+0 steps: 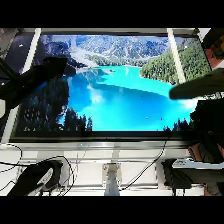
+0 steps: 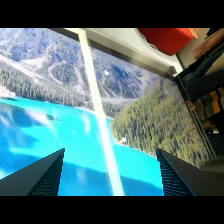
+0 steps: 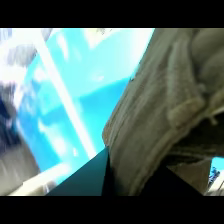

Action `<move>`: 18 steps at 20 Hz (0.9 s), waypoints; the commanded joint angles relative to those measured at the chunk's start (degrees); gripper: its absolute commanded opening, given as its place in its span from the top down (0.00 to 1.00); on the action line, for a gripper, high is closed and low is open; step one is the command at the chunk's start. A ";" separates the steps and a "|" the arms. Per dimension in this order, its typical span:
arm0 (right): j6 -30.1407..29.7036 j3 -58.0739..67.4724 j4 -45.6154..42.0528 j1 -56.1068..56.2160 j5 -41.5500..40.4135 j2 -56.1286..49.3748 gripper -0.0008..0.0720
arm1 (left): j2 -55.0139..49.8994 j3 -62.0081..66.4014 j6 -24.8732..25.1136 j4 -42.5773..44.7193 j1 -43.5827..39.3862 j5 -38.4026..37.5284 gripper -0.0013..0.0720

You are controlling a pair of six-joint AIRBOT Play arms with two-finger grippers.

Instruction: Fold the clothes and pants, and hang the long-sleeved shirts on hangers.

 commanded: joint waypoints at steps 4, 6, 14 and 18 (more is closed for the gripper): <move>0.04 1.31 -2.29 -19.63 3.45 6.05 0.95 | 0.02 0.04 0.02 0.02 0.00 0.83 0.12; -1.73 -2.84 -6.29 -23.91 3.50 8.79 0.95 | 0.02 0.04 0.02 0.02 0.00 0.87 0.12; 1.95 -28.87 -26.97 -30.23 3.43 20.00 0.95 | 0.02 0.04 -0.02 0.00 0.00 1.25 0.12; 7.13 -28.81 -46.60 -30.25 3.41 21.57 0.95 | 0.02 0.04 -0.02 0.02 -0.02 1.20 0.12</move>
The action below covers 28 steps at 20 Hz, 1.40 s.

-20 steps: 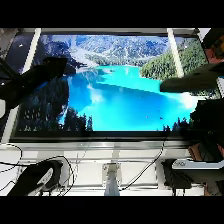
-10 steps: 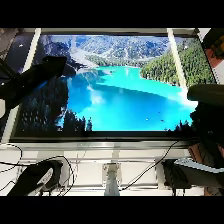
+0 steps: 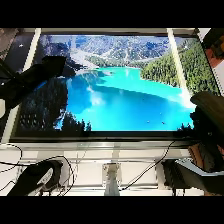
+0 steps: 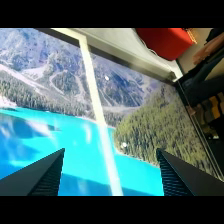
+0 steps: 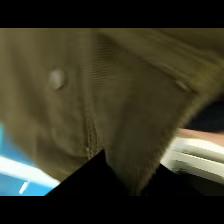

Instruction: Fold the clothes and pants, and hang the long-sleeved shirts on hangers.

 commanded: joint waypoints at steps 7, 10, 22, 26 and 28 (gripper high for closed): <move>3.34 -1.68 -20.35 -0.35 -2.64 1.14 0.24 | -0.02 0.04 0.02 0.04 -0.02 0.02 0.12; 3.28 -0.79 -18.27 -0.35 -2.99 1.11 0.04 | -0.04 0.04 0.04 0.07 -0.02 0.00 0.12; -6.80 20.28 45.00 36.98 -22.88 -0.85 0.95 | -0.11 16.94 13.29 6.34 10.16 -3.48 0.95; -5.66 27.21 45.09 49.42 -25.99 -3.39 0.95 | 0.02 26.49 11.06 6.34 14.47 -6.10 0.95; -5.31 28.63 45.13 52.83 -26.62 -4.20 0.95 | 0.42 27.87 10.10 6.32 14.78 -5.79 0.95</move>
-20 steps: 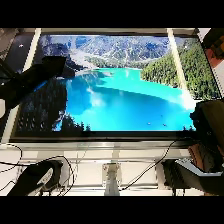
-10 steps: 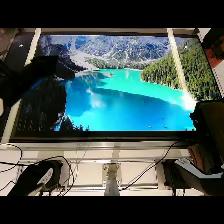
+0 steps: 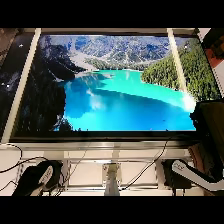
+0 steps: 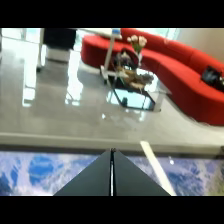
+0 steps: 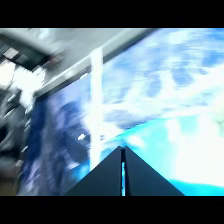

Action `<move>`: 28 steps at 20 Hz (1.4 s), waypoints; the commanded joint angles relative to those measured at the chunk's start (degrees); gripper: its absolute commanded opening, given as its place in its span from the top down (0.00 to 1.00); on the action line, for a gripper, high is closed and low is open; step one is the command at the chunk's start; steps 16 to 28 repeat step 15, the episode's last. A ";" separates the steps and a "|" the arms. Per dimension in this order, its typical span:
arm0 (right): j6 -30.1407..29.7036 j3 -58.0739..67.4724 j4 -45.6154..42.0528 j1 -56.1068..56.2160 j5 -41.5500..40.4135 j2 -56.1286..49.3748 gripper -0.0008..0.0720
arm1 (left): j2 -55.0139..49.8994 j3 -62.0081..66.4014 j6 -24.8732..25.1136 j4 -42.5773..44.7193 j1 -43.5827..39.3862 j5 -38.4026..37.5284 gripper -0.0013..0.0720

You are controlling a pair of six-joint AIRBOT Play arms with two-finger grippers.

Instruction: Fold the clothes and pants, and hang the long-sleeved shirts on hangers.

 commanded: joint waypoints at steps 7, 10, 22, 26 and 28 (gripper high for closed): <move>0.76 3.37 1.51 10.32 -5.44 -1.27 0.95 | 1.49 4.02 -1.33 0.31 1.73 -1.31 0.95; 0.74 3.37 1.51 10.34 -5.44 -1.27 0.95 | 1.49 4.02 -1.33 0.31 1.73 -1.31 0.95; 0.76 3.37 1.51 10.32 -5.44 -1.27 0.95 | 1.49 4.02 -1.33 0.31 1.73 -1.31 0.95; 0.76 3.37 1.51 10.32 -5.44 -1.27 0.95 | 1.49 4.02 -1.33 0.31 1.73 -1.31 0.95; 0.76 3.37 1.51 10.32 -5.44 -1.27 0.95 | 1.49 4.02 -1.33 0.31 1.73 -1.31 0.95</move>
